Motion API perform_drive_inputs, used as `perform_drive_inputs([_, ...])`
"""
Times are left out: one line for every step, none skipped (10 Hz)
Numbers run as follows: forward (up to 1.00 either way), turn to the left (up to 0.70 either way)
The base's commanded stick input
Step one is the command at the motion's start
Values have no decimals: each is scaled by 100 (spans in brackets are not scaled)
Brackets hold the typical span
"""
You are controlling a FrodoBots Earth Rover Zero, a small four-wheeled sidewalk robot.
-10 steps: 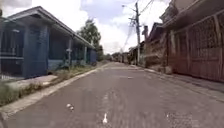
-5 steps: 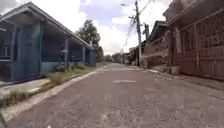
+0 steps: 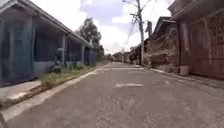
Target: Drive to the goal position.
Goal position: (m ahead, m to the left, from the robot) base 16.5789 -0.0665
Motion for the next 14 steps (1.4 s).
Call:
perform_drive_inputs([100,0])
perform_drive_inputs([100,0])
perform_drive_inputs([100,0])
perform_drive_inputs([100,0])
perform_drive_inputs([100,0])
perform_drive_inputs([100,0])
perform_drive_inputs([100,0])
perform_drive_inputs([100,0])
perform_drive_inputs([100,0])
perform_drive_inputs([100,0])
perform_drive_inputs([100,0])
perform_drive_inputs([100,0])
perform_drive_inputs([100,0])
perform_drive_inputs([100,0])
